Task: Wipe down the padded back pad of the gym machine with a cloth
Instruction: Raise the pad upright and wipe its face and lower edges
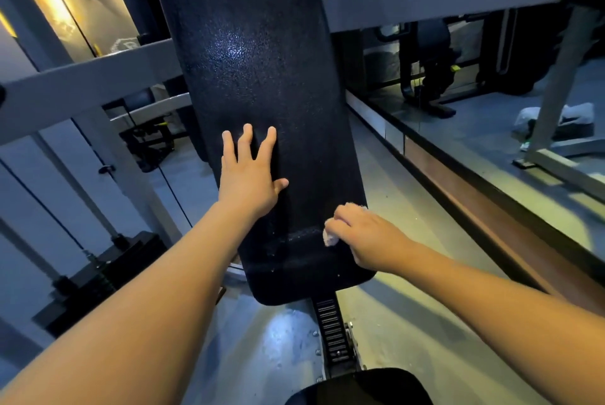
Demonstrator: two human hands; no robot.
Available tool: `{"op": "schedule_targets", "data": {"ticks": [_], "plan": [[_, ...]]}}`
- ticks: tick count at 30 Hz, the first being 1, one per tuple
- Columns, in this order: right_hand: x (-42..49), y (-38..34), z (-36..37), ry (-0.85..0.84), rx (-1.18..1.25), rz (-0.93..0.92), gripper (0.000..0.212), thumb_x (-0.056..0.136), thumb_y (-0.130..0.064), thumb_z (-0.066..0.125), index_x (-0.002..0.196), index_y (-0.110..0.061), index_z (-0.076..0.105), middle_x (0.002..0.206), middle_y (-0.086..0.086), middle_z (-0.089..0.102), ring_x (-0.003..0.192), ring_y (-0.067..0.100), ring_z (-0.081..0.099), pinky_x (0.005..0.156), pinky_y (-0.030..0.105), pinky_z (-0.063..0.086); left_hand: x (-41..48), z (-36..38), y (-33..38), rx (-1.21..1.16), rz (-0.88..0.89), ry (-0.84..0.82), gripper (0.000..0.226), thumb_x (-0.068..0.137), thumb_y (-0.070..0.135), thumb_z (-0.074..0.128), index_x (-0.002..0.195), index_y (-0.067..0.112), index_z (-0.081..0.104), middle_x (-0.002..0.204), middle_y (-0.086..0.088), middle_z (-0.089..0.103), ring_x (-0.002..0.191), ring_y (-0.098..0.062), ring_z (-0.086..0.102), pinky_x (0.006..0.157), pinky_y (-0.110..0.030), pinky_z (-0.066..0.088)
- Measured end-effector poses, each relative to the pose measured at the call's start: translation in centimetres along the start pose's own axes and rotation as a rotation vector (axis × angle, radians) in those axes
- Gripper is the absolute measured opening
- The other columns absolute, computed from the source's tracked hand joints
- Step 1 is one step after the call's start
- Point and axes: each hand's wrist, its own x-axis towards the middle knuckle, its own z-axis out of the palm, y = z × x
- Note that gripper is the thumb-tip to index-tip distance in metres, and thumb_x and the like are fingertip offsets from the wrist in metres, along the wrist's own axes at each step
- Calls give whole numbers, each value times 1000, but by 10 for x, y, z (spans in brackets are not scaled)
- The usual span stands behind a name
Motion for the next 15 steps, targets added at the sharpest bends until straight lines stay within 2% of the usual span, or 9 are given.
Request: {"op": "schedule_targets", "data": {"ticks": [1,3,5,6,9,12,15], "plan": [[11,3,-14,23,11,18,35,79,2,56,103,-24,59,103,2,50,92,25,48,74,44,50,-2,0,2,10,8,-10,96,93,56,59,158,33,-8,165,-9,-15,148,-43,-22,122,-56,9],[42,16,-48,189,27,91,38,82,4,48,106,-22,62,105,4,50,95,27,48,76,46,50,-5,3,9,18,13,-25,99,91,63,57,157,37,-13,163,-10,-22,146,-48,-24,119,-62,13],[77,39,-76,348,-17,169,35,88,5,48,106,-21,63,105,7,49,93,27,47,75,47,49,-8,8,16,29,5,-35,102,88,68,57,153,45,-18,160,-13,-31,143,-54,-25,117,-67,13],[90,50,-81,374,-44,192,31,92,3,51,107,-22,63,105,7,49,92,27,47,75,48,49,-8,11,19,42,-2,-35,103,87,69,57,152,47,-20,159,-14,-34,142,-57,-25,116,-69,13],[98,60,-62,389,-7,240,33,91,5,55,103,-26,58,103,0,51,92,29,52,79,46,50,-6,18,26,69,-33,-21,107,85,66,62,152,45,-19,157,-17,-36,140,-59,-25,114,-71,13],[67,40,-27,422,23,252,34,82,10,50,97,-19,60,99,-1,53,92,29,51,79,40,46,-3,19,30,76,-59,-30,107,87,60,65,154,43,-17,156,-20,-37,139,-60,-26,113,-72,11],[28,25,-2,371,30,225,38,76,13,49,94,-18,61,97,-2,54,91,28,49,81,40,47,-1,14,35,67,-77,-75,106,88,55,67,154,43,-15,155,-20,-39,138,-60,-29,113,-73,9]]}}
